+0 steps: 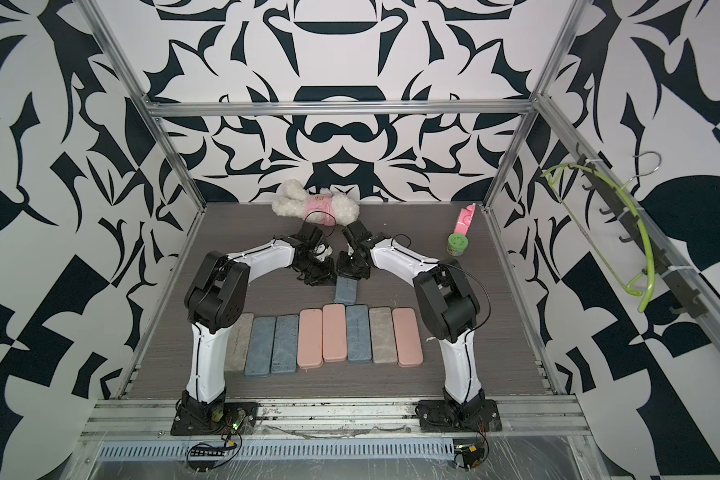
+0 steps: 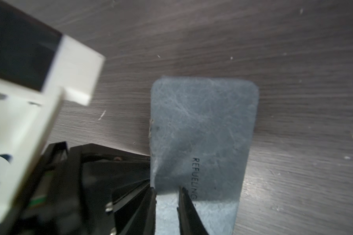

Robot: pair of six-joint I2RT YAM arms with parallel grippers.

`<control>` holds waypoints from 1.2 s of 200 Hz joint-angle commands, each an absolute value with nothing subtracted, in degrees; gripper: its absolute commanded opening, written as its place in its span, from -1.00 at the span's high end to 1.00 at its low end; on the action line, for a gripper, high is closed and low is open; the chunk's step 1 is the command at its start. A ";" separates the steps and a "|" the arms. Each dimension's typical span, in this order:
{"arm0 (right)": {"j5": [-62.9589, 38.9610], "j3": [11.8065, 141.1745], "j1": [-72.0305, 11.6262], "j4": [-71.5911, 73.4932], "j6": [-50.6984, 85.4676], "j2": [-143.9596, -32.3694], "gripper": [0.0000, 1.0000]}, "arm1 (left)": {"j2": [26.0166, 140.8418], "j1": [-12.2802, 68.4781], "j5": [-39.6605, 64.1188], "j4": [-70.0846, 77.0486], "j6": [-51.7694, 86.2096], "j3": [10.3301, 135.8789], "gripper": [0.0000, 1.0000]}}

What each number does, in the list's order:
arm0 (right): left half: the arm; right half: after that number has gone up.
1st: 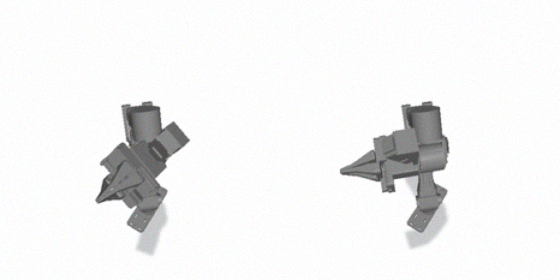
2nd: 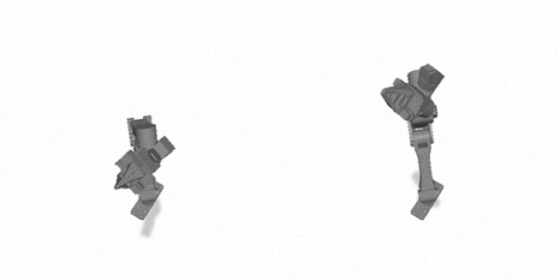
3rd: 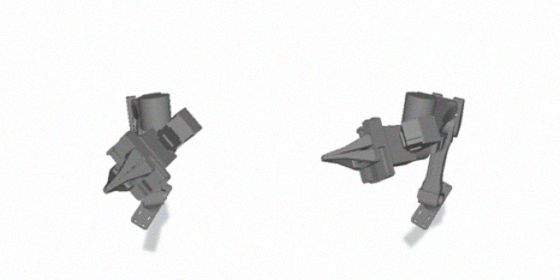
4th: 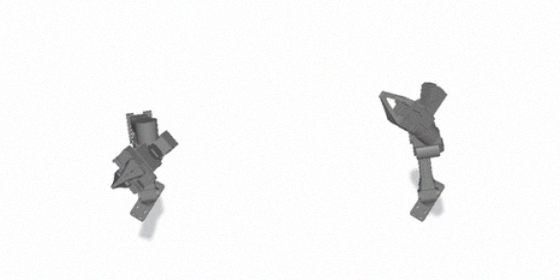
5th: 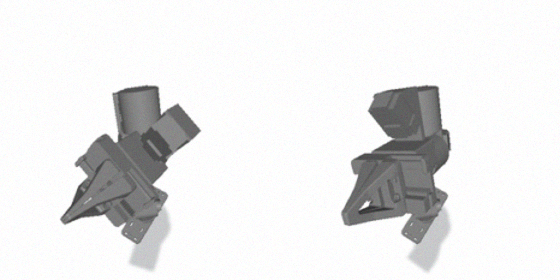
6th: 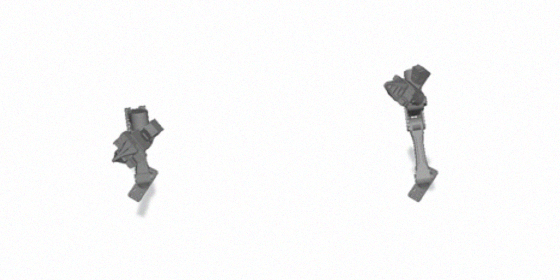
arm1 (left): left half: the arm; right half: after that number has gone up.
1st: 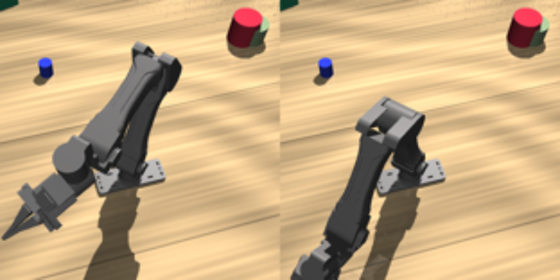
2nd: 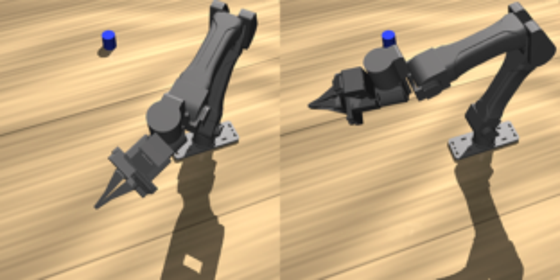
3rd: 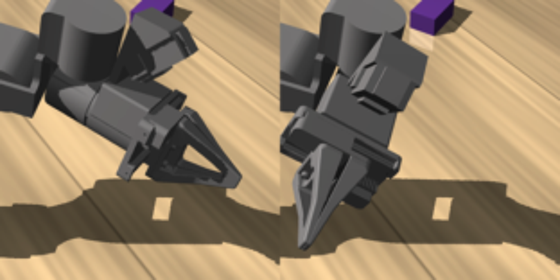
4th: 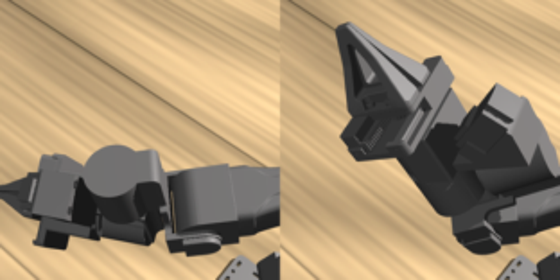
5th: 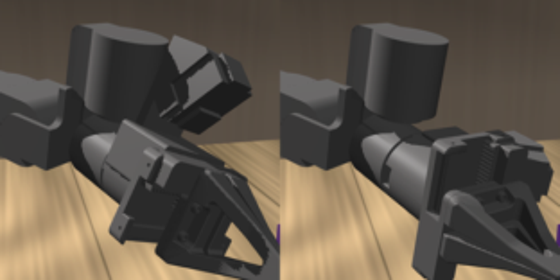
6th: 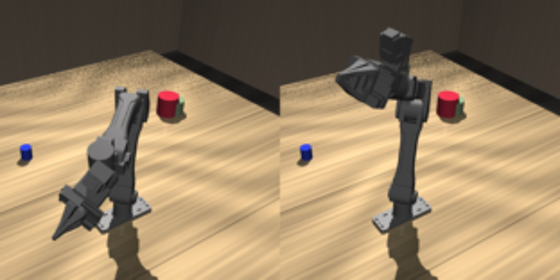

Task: Close the glasses case
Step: Close the glasses case at the center of the board, then pick up the glasses case at the center of the board.

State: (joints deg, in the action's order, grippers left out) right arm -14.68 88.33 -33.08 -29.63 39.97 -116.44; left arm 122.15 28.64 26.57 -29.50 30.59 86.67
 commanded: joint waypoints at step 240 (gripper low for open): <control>-2.06 100.62 -37.78 -44.49 36.48 -121.09 -0.99 | 91.00 14.00 21.58 -16.26 38.58 71.19 -0.78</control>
State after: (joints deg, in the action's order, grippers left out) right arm -5.37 97.36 -36.91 -40.97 36.93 -119.79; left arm 91.70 13.89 23.73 -14.52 40.64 71.77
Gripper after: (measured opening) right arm 0.990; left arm 0.889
